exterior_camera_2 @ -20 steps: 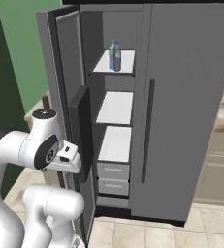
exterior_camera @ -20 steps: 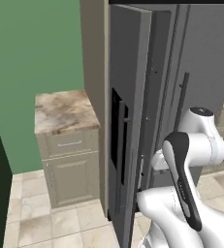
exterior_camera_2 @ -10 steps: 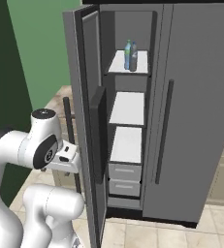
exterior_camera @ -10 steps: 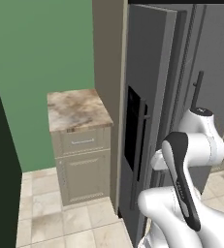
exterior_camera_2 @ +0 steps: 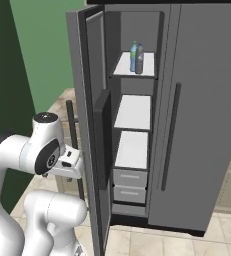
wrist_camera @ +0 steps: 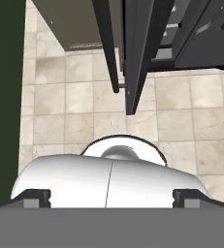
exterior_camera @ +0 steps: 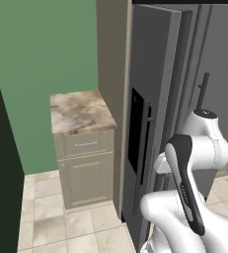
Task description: Take the bottled waters from the counter and place them in the freezer to freeze. Close the freezer door after placing the bottles.
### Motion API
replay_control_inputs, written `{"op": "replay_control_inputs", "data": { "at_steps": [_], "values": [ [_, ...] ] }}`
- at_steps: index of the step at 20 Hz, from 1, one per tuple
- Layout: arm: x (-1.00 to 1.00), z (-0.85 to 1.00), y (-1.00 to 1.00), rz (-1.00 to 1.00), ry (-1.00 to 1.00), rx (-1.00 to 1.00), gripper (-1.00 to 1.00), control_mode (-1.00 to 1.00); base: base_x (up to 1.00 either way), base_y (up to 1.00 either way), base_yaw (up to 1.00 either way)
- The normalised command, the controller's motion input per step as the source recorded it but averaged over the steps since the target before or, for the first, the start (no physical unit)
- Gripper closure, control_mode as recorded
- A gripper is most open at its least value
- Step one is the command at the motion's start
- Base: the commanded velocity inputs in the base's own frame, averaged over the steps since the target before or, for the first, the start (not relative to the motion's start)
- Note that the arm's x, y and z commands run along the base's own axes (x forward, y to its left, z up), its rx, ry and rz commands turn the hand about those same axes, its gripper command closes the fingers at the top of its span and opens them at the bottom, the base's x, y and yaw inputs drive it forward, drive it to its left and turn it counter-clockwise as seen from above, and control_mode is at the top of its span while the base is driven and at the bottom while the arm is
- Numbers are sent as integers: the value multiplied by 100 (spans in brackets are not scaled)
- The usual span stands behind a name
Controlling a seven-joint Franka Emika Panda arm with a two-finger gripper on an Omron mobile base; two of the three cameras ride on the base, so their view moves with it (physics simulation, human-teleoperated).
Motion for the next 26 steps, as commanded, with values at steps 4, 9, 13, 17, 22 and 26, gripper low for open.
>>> {"op": "replay_control_inputs", "data": {
  "at_steps": [4,9,13,17,22,26],
  "values": [
    [0,0,0,0,0,0,-100,100,2,-23,3],
    [0,0,0,0,0,0,-100,100,19,-25,3],
    [0,0,0,0,0,0,-100,100,28,-19,5],
    [0,0,0,0,0,0,-100,100,42,-31,5],
    [0,0,0,0,0,0,-100,100,15,-6,2],
    [0,0,0,0,0,0,-100,100,1,0,0]
  ]
}}
